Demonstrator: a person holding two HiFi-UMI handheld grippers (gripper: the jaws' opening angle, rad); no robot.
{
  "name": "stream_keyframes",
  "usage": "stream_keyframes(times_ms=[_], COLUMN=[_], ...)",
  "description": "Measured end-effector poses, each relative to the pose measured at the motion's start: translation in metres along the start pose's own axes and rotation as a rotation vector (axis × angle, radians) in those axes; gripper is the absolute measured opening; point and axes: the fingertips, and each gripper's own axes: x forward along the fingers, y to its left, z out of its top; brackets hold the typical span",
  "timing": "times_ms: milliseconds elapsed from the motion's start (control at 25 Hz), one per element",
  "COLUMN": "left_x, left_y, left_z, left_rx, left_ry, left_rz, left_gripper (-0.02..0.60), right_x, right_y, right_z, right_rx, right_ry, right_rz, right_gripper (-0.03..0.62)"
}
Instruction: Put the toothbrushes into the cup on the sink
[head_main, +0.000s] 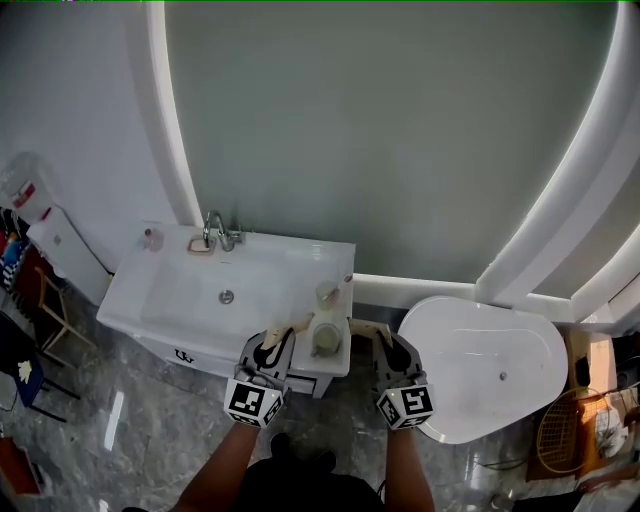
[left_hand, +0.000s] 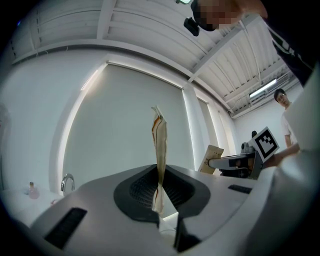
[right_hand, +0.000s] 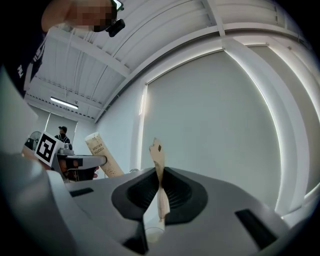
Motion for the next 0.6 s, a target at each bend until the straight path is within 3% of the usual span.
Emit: stream_keyframes(times_ms=[600], left_x=[0.016], left_y=[0.037], left_z=[-0.037], left_rx=[-0.031], left_ry=[0.028], left_rz=[-0.032], left_gripper=[0.046], right_x=[0.046], right_y=[0.015], right_z=[-0.038], right_rx=[-0.002], right_ry=[0.046], right_rz=[-0.010], right_gripper=[0.048])
